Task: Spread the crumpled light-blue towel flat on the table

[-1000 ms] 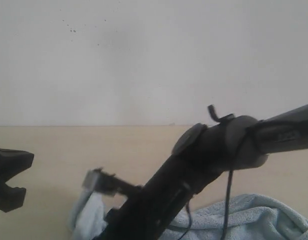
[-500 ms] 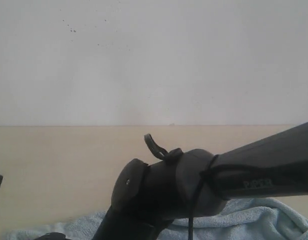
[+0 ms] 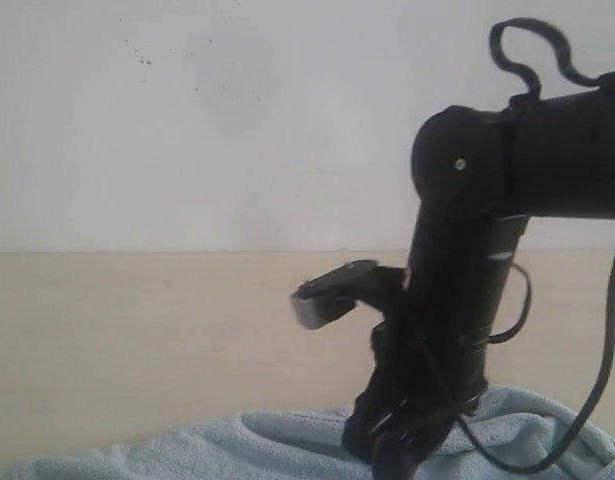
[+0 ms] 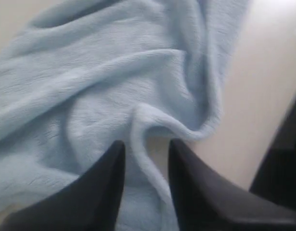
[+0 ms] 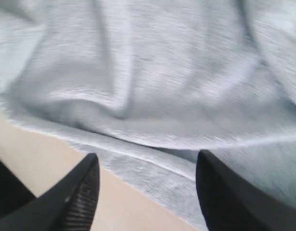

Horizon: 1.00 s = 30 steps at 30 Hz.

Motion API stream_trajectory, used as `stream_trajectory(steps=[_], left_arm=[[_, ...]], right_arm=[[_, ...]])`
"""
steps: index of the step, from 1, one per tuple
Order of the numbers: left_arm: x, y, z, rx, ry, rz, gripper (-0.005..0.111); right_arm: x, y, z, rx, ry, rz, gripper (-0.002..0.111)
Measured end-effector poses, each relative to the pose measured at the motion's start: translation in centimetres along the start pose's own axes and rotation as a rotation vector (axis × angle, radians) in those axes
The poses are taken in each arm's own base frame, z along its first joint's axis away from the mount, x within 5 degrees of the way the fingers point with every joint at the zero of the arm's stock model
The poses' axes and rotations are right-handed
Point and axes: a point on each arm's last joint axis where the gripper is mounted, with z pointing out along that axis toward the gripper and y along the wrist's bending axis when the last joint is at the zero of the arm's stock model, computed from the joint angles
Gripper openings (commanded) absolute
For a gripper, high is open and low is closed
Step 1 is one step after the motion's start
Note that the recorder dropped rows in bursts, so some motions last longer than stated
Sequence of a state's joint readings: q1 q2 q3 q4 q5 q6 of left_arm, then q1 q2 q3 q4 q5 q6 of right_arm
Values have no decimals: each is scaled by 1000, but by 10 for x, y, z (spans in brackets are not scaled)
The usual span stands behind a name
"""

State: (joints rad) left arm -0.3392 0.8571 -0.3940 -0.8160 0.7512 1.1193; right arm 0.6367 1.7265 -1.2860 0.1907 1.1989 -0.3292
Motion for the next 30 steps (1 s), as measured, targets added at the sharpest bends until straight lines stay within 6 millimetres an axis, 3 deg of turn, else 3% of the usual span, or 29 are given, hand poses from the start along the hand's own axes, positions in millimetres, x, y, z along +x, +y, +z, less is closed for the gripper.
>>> stream_trajectory(steps=[2, 6, 12, 17, 25, 30], left_arm=[[15, -10, 8, 76, 31, 151, 55], [42, -20, 20, 119, 108, 293, 59], [50, -27, 24, 165, 140, 581, 59], [70, -16, 32, 47, 232, 814, 59], [59, -18, 36, -22, 155, 688, 59], [39, -23, 34, -35, 76, 460, 59]], right_arm=[[6, -19, -5, 34, -2, 92, 57], [16, -39, -3, 52, -4, 180, 57], [23, -47, 17, 79, -55, 213, 57], [29, -50, 33, 112, -84, 223, 57], [30, -57, 43, 184, -149, 239, 57], [25, -59, 42, 205, -212, 239, 57]])
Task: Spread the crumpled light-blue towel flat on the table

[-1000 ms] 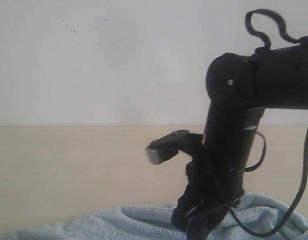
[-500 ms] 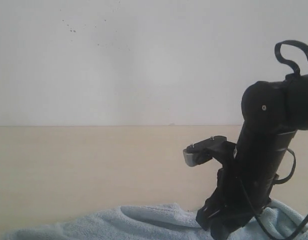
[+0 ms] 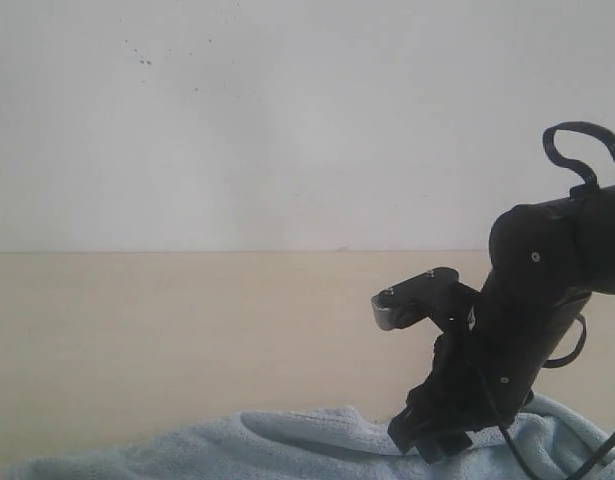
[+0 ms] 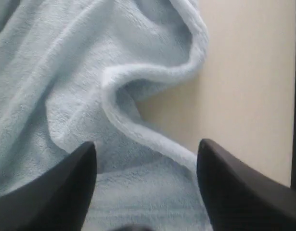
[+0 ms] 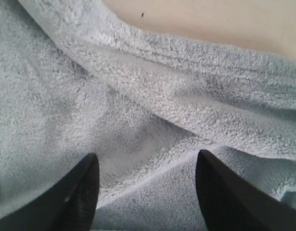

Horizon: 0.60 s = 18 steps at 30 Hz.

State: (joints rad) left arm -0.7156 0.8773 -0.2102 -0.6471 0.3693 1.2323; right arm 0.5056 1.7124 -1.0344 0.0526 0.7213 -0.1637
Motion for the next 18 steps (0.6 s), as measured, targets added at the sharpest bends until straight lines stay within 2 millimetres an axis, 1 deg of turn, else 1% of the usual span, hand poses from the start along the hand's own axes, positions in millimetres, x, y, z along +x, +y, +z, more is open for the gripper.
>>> stream_trajectory(steps=[3, 6, 11, 14, 18], left_arm=[[-8, 8, 1, -37, -5, -116, 59], [-10, 11, 10, -6, 46, -205, 59], [-15, 11, 28, 69, 133, -237, 59], [-12, 13, 40, 78, 182, -245, 59], [-8, 15, 52, 74, 222, -251, 59]], right_arm=[[-2, 0, 0, 4, -23, 8, 57], [-2, 0, 0, 4, -25, 10, 57], [1, 0, 0, -2, 15, 15, 57], [3, 0, 0, -5, 33, 17, 57], [4, 1, 0, -6, 39, 19, 57]])
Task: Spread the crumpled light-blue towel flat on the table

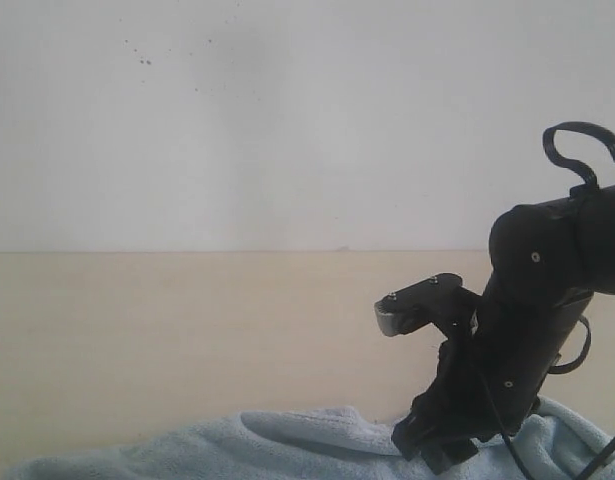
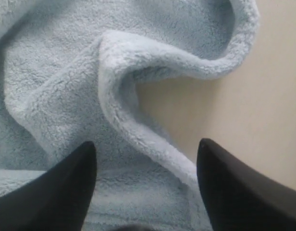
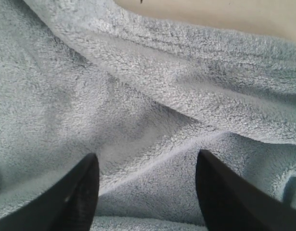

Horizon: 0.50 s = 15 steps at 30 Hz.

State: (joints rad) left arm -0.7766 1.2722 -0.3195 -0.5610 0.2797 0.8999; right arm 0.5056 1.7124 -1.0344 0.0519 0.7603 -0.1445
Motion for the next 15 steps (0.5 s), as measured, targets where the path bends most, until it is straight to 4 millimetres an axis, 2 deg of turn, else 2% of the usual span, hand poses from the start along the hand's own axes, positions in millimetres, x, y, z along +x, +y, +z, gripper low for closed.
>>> stream_trajectory(steps=[5, 8, 10, 15], left_arm=[[1, 2, 10, 10, 43, 18, 56], [1, 5, 15, -8, 51, 33, 44], [1, 7, 19, -23, 56, 36, 36], [2, 9, 29, -27, 91, 79, 20]], right_arm=[[0, 0, 0, 0, 2, 0, 57], [2, 1, 0, -10, 20, 7, 54], [5, 2, 0, -17, 56, 9, 50], [11, 2, -1, -27, 117, -1, 29]])
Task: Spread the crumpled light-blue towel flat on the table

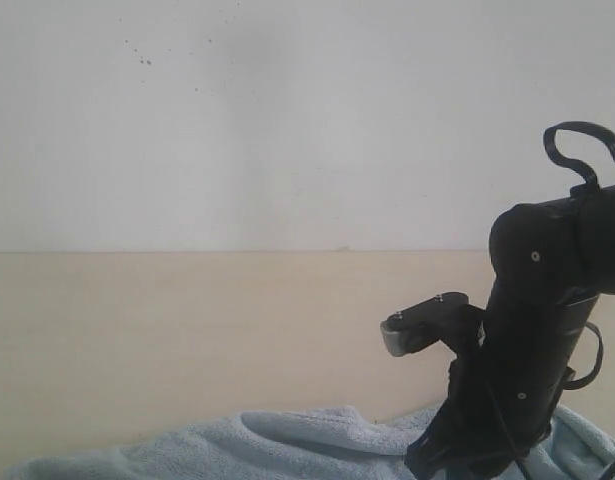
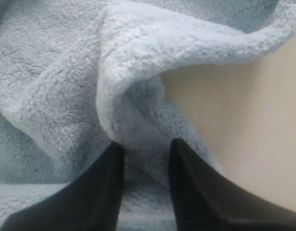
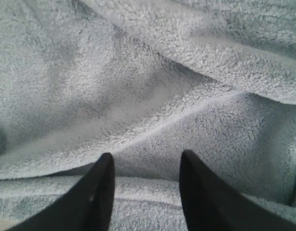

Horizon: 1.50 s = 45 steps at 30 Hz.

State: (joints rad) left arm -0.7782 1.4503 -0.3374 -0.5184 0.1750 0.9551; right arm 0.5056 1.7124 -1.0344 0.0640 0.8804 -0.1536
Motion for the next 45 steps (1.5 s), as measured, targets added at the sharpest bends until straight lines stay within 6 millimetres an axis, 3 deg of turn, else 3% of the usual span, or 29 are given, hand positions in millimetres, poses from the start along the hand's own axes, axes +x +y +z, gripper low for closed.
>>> stream_trajectory(steps=[3, 8, 14, 16, 19, 21, 23, 26, 30, 37, 39, 45], left_arm=[[-6, 2, -1, 8, -6, 4, 4], [-28, 9, -19, -6, -68, 83, 4], [-27, 25, -47, -185, -77, 273, 4], [-24, 33, -53, -250, -71, 241, 4], [-21, 43, -60, -324, -75, 168, 12], [-22, 44, -61, -335, -102, 102, 28], [-24, 43, -62, -321, -138, 21, 49], [-27, 37, -57, -263, -162, -97, 70], [-24, 20, -41, -173, -126, -108, 70], [-17, -5, -25, -83, -56, 24, 61], [-17, -5, -25, -80, -53, 23, 59], [-16, -6, -21, -73, -43, 24, 59]], right_arm=[[3, 0, 0, -3, 28, -1, 19], [4, -1, 0, 14, 42, -20, -1], [7, -7, -1, 77, 85, -86, 0], [12, -10, -1, 107, 137, -121, 5], [21, -19, -4, 187, 251, -177, 25], [27, -27, -9, 277, 339, -209, 42], [28, -37, -13, 390, 365, -198, 50], [28, -52, -21, 541, 338, -106, 43], [38, -76, -24, 517, 335, 78, 27], [76, -128, -22, 238, 363, 464, 47], [80, -132, -22, 191, 358, 495, 52], [69, -116, -18, 50, 310, 475, 51]])
